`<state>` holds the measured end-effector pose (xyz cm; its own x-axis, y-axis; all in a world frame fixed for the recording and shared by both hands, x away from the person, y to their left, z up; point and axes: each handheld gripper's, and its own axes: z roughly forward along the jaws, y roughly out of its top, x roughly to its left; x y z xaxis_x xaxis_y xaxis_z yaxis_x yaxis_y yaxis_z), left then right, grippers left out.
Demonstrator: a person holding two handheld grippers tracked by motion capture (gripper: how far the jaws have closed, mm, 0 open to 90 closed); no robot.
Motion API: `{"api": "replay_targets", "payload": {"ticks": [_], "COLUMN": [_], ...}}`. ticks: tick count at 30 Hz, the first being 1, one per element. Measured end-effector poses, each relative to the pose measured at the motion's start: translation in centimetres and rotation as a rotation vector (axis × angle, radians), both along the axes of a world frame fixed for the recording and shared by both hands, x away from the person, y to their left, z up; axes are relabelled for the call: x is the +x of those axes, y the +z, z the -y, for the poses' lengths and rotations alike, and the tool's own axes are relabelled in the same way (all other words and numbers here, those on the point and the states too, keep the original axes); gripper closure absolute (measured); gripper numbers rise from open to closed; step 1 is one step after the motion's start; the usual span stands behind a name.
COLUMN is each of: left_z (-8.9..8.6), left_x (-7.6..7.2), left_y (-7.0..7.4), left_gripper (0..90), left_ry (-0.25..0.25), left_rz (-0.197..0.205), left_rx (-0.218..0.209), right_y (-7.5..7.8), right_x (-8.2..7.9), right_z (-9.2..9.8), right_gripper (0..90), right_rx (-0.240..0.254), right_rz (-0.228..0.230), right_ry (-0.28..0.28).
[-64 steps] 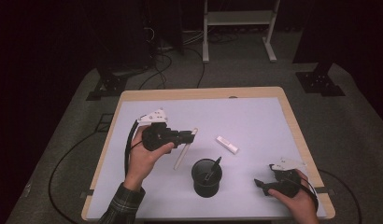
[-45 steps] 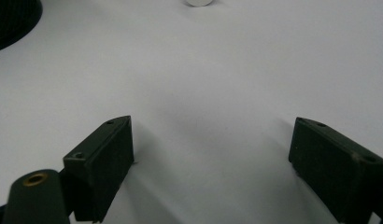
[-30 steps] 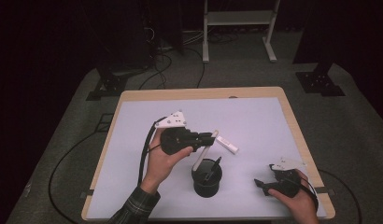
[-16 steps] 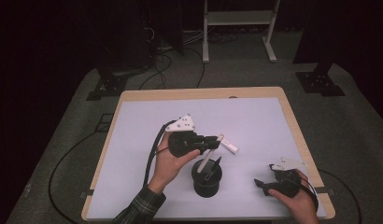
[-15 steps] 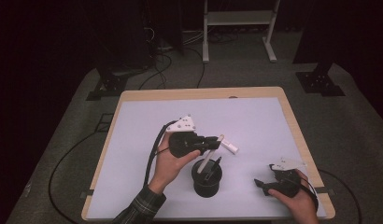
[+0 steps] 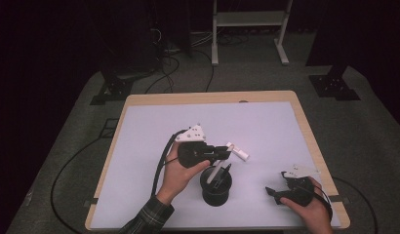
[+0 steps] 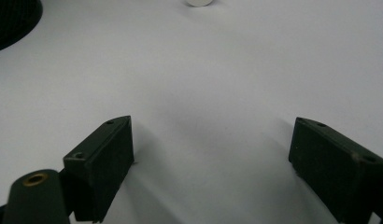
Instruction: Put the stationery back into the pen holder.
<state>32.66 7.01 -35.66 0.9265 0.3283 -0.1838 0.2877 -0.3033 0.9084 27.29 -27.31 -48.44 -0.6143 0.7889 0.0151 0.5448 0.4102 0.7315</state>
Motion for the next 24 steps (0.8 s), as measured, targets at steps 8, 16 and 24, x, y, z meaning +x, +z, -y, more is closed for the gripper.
{"api": "replay_targets", "payload": {"ticks": [8, 16, 24], "left_z": [0.0, -0.3, -0.2], "left_x": [-0.2, -0.4, -0.7], "left_y": [-0.8, -1.5, -2.2], "left_gripper": [78.7, 78.7, 78.7], "left_ry": [0.008, 0.014, 0.013], "left_rz": [-0.002, -0.011, -0.023], "left_rx": [0.013, 0.031, 0.042], "right_y": [0.0, 0.0, 0.0], "right_x": [0.0, 0.0, 0.0], "right_z": [0.0, 0.0, 0.0], "right_gripper": [12.8, 12.8, 12.8], "right_rx": [0.002, 0.003, 0.000], "right_rz": [0.002, 0.001, 0.004], "right_ry": [-0.001, -0.001, 0.001]}}
